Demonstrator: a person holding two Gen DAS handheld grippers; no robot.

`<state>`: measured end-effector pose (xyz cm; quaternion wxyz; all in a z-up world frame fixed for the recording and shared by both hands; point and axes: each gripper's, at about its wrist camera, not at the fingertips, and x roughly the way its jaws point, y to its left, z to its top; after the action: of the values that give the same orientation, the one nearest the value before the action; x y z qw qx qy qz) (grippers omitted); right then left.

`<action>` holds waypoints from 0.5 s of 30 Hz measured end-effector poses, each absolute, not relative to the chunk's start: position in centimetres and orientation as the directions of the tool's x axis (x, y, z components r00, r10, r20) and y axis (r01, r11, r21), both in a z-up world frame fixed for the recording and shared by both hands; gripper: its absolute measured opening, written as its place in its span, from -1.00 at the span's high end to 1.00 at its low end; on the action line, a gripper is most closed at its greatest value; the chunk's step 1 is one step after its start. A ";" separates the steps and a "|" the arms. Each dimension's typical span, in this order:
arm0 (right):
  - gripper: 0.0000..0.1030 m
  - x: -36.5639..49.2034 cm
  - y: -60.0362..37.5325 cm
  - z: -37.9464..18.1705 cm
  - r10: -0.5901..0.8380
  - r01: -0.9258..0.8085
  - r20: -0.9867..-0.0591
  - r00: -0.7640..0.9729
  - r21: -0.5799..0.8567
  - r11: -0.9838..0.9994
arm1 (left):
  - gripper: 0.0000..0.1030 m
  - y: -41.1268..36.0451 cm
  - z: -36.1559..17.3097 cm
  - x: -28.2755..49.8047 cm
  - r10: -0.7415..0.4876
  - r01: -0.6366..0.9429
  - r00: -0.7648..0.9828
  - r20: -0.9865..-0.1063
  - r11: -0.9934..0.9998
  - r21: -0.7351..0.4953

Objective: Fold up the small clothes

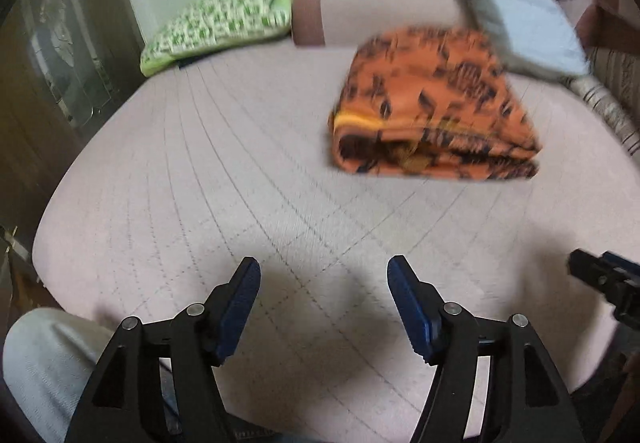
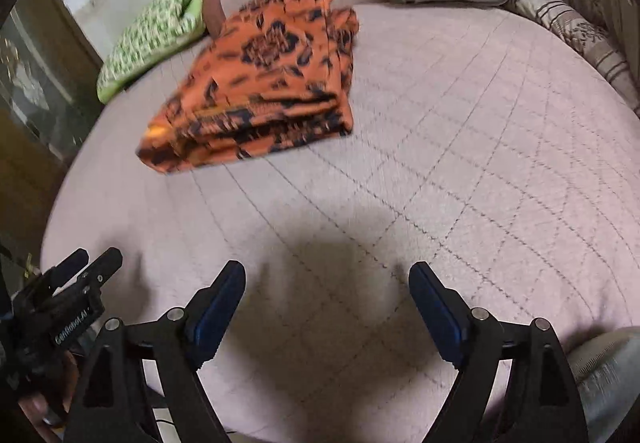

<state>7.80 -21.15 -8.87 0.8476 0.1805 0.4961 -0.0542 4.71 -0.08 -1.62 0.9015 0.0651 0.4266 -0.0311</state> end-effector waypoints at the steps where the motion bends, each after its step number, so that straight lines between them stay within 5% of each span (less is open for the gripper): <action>1: -0.66 7.5 -20.9 -8.4 0.082 0.263 -0.854 0.514 0.247 0.933 | -0.44 -0.1 -1.1 3.9 0.001 0.105 0.649 -0.760 0.990 0.091; 15: -0.66 4.5 -19.6 -5.0 -0.011 0.254 -0.773 0.635 0.195 0.947 | -0.45 0.0 0.3 -0.1 0.008 0.120 0.714 -0.700 0.984 0.134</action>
<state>4.48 -19.64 -4.95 0.8925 0.1441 0.4209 -0.0742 -0.13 0.04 0.35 0.9217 0.0854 0.3771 -0.0303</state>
